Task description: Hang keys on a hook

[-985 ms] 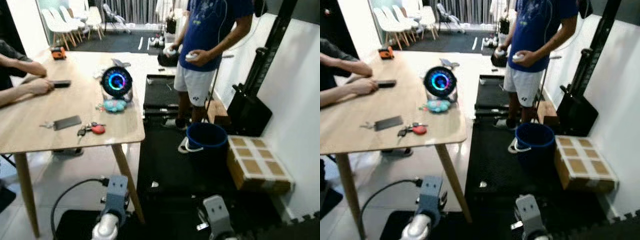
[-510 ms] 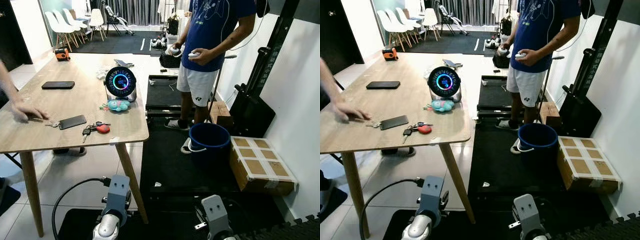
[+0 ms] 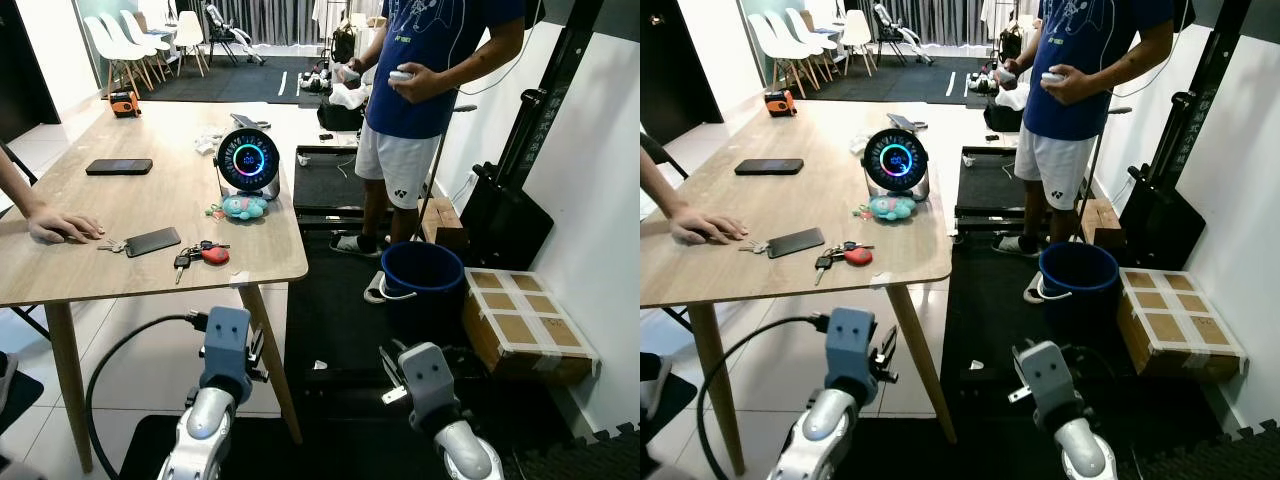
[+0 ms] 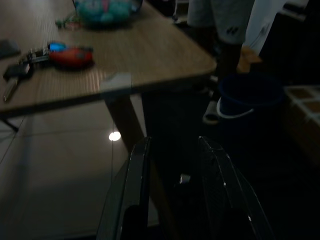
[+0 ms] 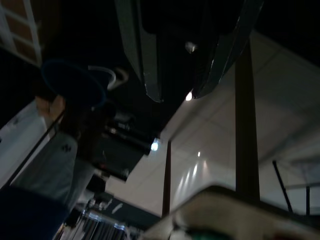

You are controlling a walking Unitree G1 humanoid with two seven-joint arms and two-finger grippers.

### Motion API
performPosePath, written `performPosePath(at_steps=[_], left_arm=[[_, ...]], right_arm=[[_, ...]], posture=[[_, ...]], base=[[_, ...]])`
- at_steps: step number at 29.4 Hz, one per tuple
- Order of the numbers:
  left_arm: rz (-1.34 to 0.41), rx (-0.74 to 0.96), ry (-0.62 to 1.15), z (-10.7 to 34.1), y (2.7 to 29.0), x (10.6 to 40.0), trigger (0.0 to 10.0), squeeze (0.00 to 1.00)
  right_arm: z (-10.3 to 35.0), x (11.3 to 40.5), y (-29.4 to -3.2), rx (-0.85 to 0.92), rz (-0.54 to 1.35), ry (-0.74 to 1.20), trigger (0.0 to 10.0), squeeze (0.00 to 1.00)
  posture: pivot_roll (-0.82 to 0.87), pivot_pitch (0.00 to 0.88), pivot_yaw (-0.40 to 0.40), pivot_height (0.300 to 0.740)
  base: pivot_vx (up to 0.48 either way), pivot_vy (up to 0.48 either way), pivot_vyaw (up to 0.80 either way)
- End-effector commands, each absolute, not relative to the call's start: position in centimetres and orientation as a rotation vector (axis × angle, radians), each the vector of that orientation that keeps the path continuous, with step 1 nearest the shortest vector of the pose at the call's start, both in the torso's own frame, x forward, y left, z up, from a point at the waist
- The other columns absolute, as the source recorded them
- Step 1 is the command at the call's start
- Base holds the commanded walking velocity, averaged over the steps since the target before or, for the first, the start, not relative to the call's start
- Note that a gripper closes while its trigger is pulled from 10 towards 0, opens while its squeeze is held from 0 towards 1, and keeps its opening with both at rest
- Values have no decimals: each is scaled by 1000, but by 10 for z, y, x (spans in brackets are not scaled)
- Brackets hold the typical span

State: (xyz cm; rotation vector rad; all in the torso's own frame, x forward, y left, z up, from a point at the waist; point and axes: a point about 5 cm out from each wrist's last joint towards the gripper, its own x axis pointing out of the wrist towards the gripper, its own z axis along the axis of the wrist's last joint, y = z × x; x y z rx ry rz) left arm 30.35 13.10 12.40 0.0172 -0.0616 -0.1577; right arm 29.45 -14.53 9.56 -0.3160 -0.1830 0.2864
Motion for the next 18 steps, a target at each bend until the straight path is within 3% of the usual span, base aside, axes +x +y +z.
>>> performPosePath(at_steps=[1,6,18], left_arm=[[-166,22,-53,127,135,301,10000,0],[-210,25,-107,156,123,302,10000,0],[-216,-89,-127,172,112,300,10000,0]], right_arm=[[102,296,-143,-297,277,-197,10000,0],[122,302,-131,-217,273,-249,10000,0],[132,299,-117,-173,305,-263,10000,0]], posture=[[11,104,10,740],[23,94,6,740],[20,90,15,740]], base=[[0,0,0],[0,0,0],[0,0,0]])
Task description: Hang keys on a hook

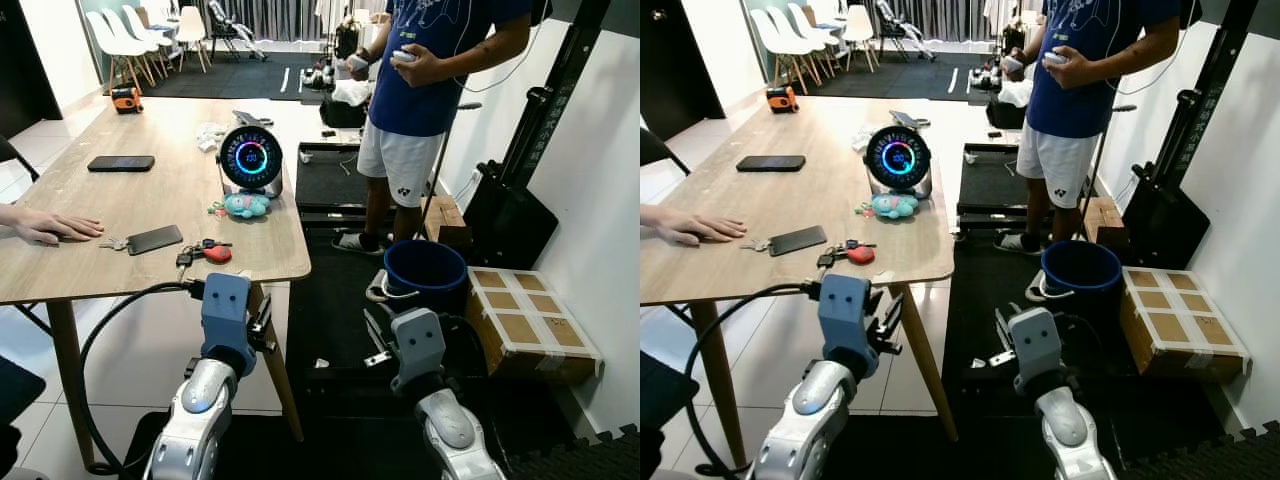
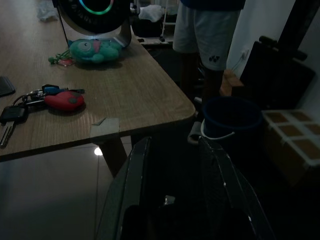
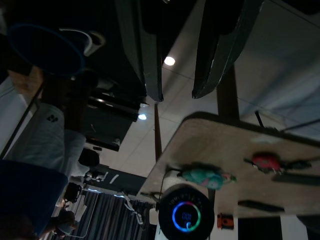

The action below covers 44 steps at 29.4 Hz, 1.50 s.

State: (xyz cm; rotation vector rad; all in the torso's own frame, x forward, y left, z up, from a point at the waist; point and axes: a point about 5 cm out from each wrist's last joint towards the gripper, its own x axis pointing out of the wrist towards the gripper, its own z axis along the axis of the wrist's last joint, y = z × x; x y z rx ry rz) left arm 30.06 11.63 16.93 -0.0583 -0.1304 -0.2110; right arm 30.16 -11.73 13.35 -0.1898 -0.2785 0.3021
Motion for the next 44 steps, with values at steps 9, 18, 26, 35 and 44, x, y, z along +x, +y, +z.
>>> performPosePath(at_steps=[9,18,26,35,44], left_arm=[[-226,-1,-167,181,105,302,10000,0],[-203,34,-165,180,109,304,10000,0],[-193,38,-162,180,109,304,10000,0],[-187,41,-159,180,110,304,10000,0],[-186,39,-154,179,110,304,10000,0]], right_arm=[[139,298,-108,-136,317,-277,10000,0],[139,295,-106,-158,334,-265,10000,0],[139,296,-106,-172,335,-265,10000,0],[140,296,-107,-174,331,-262,10000,0],[140,297,-108,-195,323,-255,10000,0]], posture=[[18,92,22,740],[17,95,25,740],[23,95,24,740],[25,98,25,740],[22,97,26,740]], base=[[0,0,0],[366,0,0],[480,0,0],[480,0,497],[445,0,267]])
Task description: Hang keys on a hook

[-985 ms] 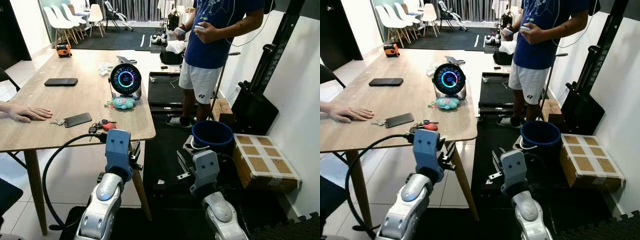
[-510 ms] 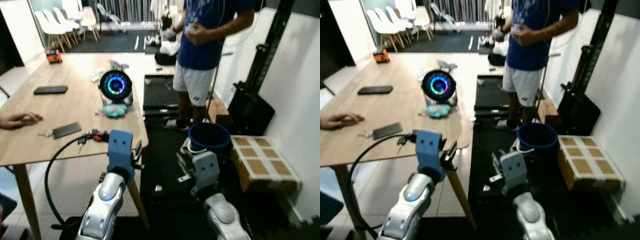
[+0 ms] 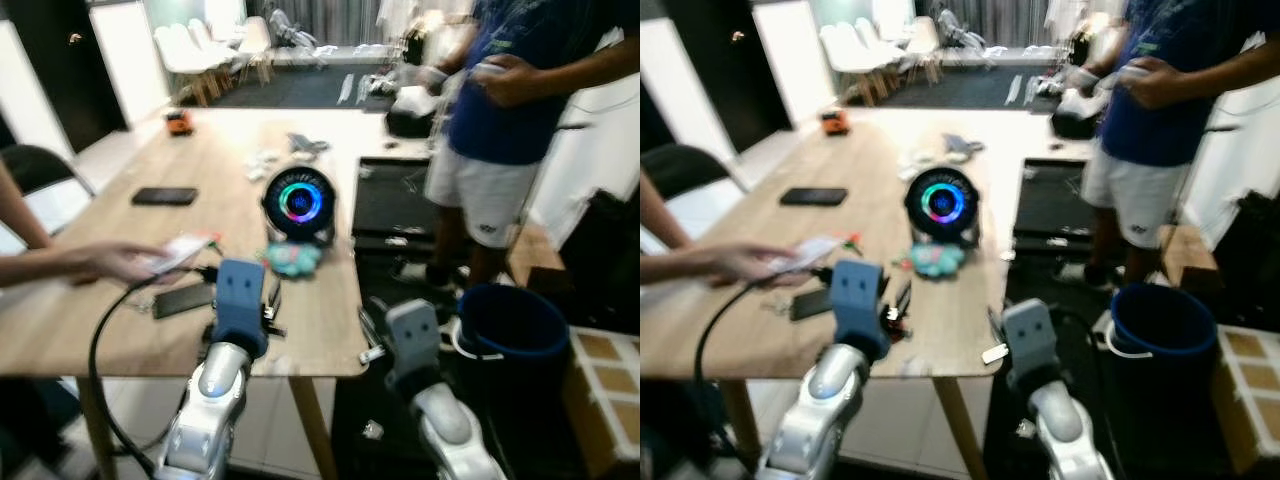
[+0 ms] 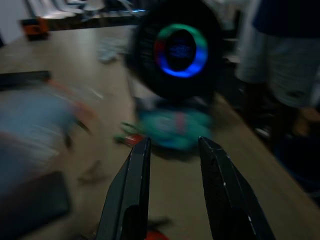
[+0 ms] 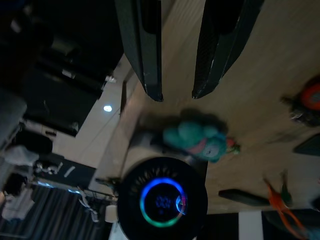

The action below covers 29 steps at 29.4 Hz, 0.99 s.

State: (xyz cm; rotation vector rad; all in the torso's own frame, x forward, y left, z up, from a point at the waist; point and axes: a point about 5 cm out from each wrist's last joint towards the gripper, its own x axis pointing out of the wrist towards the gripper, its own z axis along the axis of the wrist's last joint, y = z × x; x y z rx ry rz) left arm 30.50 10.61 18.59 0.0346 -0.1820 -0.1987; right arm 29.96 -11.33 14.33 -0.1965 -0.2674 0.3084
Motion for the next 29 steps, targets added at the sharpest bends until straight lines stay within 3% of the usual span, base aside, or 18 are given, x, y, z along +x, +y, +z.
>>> performPosePath(at_steps=[1,9,17,20,25,29], left_arm=[[-186,39,-154,179,110,304,10000,0],[-182,37,-146,179,111,305,10000,0],[-271,91,-141,182,115,302,10000,0],[-397,272,-115,184,125,298,10000,0],[-451,477,-8,179,147,297,10000,0],[-464,551,65,179,161,296,10000,0]], right_arm=[[140,297,-108,-197,321,-254,10000,0],[140,297,-108,-188,324,-253,10000,0],[140,295,-108,-184,328,-252,10000,0],[141,296,-112,-188,322,-253,10000,0],[142,298,-118,-192,312,-255,10000,0],[142,299,-121,-197,321,-250,10000,0]], posture=[[23,97,27,740],[21,96,28,740],[15,95,29,740],[14,94,31,740],[17,91,33,740],[22,90,34,740]], base=[[420,0,0],[399,0,0],[0,0,0],[0,0,0],[0,0,0],[0,0,0]])
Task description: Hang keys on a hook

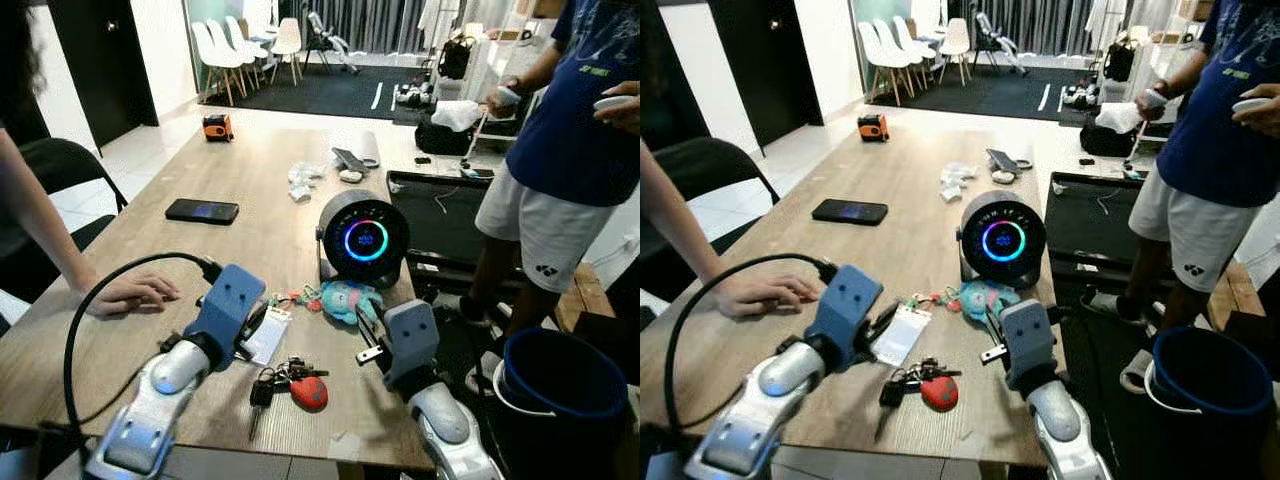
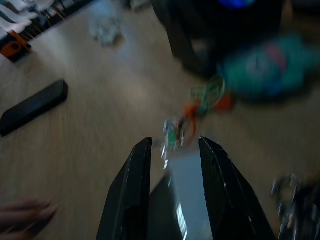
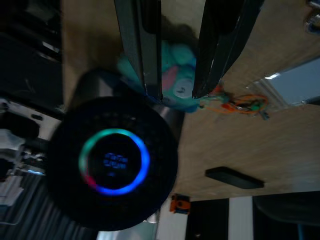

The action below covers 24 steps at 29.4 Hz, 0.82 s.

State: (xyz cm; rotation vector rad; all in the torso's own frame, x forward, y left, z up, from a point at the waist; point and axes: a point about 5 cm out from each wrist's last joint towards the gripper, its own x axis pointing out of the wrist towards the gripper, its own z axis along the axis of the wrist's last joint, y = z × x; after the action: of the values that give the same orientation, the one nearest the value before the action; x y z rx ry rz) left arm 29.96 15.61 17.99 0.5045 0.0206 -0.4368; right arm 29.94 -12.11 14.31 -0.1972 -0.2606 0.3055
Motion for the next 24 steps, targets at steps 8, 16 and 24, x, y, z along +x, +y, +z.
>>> performPosePath(at_steps=[8,16,24], left_arm=[[-565,603,150,174,178,287,10000,0],[-655,652,264,150,174,288,10000,0],[-713,669,315,131,159,296,10000,0]], right_arm=[[130,296,-120,-315,399,-225,10000,0],[131,299,-123,-288,371,-221,10000,0],[127,296,-126,-278,339,-215,10000,0]], posture=[[33,94,40,740],[41,101,53,740],[24,108,76,740]], base=[[0,0,0],[0,0,0],[0,0,0]])
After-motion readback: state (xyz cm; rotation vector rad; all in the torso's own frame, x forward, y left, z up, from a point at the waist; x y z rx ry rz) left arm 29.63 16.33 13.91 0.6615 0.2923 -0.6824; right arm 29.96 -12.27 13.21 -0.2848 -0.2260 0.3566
